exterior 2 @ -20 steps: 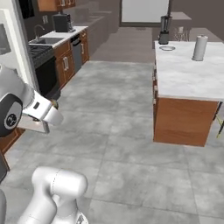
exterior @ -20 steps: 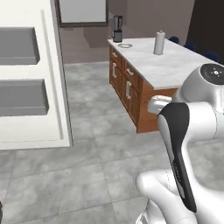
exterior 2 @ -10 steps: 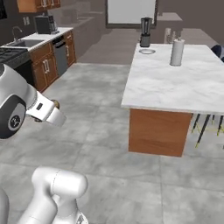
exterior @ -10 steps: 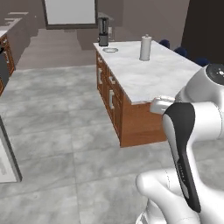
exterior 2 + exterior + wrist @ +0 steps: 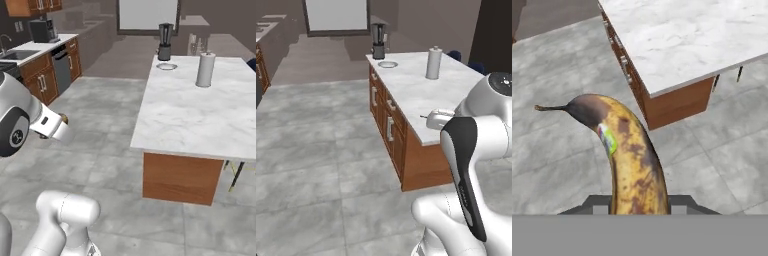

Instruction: Pick the banana and mango from the fridge and place them on the plate next to the blender to make a fruit smoothie.

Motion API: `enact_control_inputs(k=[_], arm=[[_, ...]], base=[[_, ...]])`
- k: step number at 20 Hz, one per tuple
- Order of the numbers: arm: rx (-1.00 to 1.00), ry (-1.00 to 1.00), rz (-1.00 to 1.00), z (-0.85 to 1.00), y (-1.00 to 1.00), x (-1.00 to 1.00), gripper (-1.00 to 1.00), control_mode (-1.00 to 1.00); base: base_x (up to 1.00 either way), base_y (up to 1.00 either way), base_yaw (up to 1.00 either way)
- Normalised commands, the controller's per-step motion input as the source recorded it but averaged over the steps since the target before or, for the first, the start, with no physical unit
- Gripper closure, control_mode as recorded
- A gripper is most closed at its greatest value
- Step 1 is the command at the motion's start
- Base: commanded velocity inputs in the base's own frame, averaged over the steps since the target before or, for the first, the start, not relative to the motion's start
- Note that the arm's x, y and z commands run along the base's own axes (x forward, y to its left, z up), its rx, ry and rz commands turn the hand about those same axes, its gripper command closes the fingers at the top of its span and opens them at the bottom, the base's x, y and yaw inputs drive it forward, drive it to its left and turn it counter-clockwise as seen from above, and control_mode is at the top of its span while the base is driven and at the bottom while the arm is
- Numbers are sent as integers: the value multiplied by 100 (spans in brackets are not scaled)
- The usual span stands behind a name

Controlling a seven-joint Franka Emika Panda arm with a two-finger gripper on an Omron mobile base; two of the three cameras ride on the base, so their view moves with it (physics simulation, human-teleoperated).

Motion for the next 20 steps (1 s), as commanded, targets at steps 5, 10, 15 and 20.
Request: enact_control_inputs(k=[5,10,15,20], arm=[[0,0,0,0,0,0,100,100],[0,0,0,0,0,0,100,100],[0,0,0,0,0,0,100,100],[0,0,0,0,0,0,100,100]], base=[[86,21,0],[37,78,0],[66,58,-1],[94,26,-4]])
